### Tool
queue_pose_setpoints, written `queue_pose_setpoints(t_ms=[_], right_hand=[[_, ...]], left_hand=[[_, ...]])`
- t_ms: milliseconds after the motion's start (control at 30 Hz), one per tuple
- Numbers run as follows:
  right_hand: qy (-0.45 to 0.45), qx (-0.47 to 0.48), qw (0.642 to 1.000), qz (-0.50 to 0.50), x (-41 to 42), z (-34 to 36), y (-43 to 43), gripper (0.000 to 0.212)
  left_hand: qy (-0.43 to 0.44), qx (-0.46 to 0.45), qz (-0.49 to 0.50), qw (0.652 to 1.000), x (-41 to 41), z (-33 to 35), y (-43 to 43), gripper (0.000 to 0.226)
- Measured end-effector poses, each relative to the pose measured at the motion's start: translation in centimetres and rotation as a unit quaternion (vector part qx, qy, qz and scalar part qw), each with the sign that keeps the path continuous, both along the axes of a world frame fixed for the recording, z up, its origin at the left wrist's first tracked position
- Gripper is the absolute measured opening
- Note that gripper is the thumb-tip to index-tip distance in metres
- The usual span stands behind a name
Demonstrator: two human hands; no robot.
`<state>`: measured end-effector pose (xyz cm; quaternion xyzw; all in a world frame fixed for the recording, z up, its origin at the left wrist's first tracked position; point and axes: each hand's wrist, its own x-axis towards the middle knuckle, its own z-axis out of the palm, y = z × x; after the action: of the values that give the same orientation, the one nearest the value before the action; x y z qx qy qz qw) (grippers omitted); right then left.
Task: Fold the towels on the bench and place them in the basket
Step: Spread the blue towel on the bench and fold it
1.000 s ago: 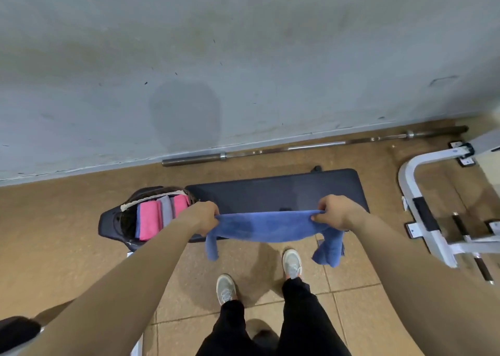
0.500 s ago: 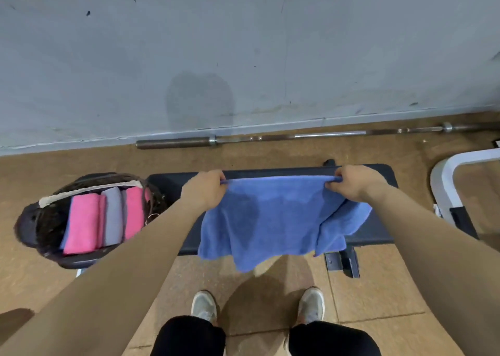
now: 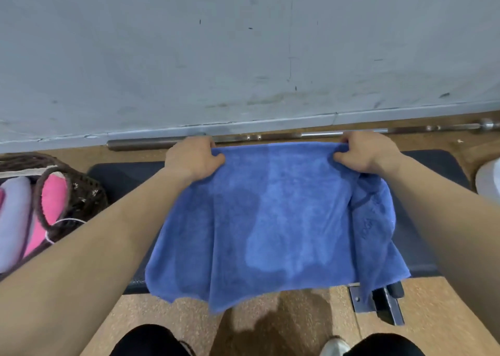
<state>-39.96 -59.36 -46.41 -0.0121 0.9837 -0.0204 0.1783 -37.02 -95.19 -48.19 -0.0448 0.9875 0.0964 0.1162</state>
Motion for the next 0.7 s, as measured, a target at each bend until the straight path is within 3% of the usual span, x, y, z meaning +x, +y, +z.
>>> queue_pose_setpoints(t_ms=[167, 267, 500, 600, 700], right_hand=[[0.107, 0.044, 0.993, 0.013, 2.2, -0.2, -2.0, 0.055], [0.155, -0.005, 0.987, 0.033, 5.2, 0.3, -5.6, 0.055], [0.079, -0.102, 0.977, 0.169, 14.5, -0.5, -17.0, 0.051], [0.068, -0.112, 0.975, 0.178, 17.1, -2.3, -19.5, 0.056], [0.082, -0.121, 0.976, 0.161, 18.3, -3.8, -19.7, 0.069]], left_hand=[[0.078, 0.099, 0.039, 0.991, 2.1, -0.1, -1.7, 0.03], [0.104, 0.129, 0.093, 0.982, 4.8, 0.4, -3.8, 0.036], [0.047, 0.129, 0.116, 0.984, 11.3, 0.1, -5.7, 0.033], [0.018, 0.165, 0.161, 0.973, 12.0, 0.3, -5.3, 0.032], [0.021, 0.187, 0.192, 0.963, 11.7, 0.3, -5.3, 0.011]])
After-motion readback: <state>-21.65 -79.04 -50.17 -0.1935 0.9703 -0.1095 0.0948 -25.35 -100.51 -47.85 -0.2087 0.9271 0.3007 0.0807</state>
